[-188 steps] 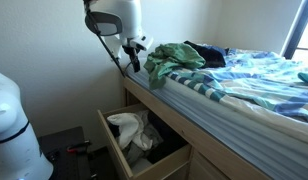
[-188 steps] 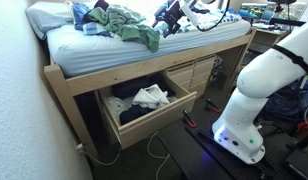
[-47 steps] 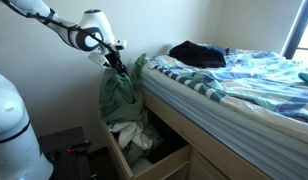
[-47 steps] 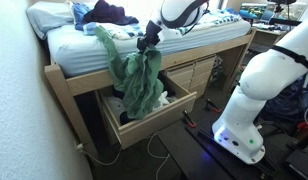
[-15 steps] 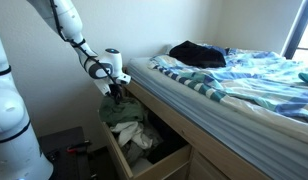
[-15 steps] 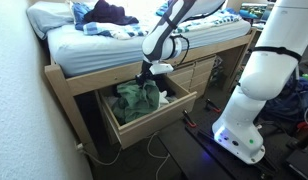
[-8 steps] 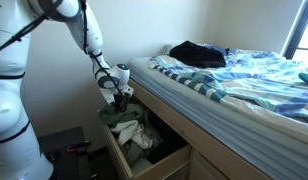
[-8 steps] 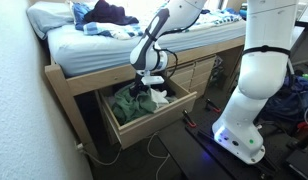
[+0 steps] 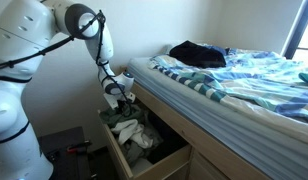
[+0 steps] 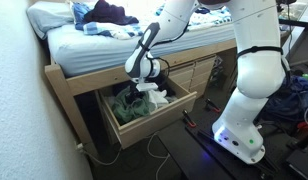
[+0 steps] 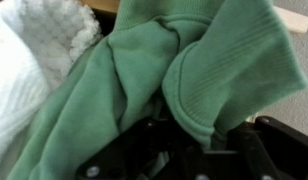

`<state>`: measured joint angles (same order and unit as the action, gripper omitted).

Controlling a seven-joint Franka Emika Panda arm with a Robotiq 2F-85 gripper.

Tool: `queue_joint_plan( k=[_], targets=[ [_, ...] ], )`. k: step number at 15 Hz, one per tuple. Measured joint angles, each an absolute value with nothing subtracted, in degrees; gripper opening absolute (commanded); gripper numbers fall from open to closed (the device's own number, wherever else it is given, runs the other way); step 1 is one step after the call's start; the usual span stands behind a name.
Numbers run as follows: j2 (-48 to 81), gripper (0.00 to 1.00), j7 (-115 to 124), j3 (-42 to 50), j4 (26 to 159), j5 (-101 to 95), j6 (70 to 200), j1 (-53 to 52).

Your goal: Put the green cloth in the open drawer then close the drawer

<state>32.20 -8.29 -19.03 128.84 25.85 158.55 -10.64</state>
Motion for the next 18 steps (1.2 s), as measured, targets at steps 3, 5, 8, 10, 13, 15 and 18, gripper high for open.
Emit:
queue_joint_plan(
  k=[3,5,8,10,13,15,18],
  targets=[
    [33.31,0.22,-6.33,-19.03,127.53,23.84,157.73,-10.56],
    [33.41,0.22,-6.29,-19.03,127.29,23.71,157.42,-10.54],
    [33.42,0.06,-6.29,-19.03,127.25,23.7,157.33,-10.51],
    [33.42,0.06,-6.29,-19.22,127.23,23.54,157.45,-10.5],
    [34.74,0.06,-4.89,-19.65,126.2,23.65,161.34,-10.51],
    [37.27,0.06,-2.13,-19.77,124.13,23.63,165.52,-10.67],
    [41.73,0.06,2.4,-18.76,120.14,22.22,168.38,-11.84]
  ],
)
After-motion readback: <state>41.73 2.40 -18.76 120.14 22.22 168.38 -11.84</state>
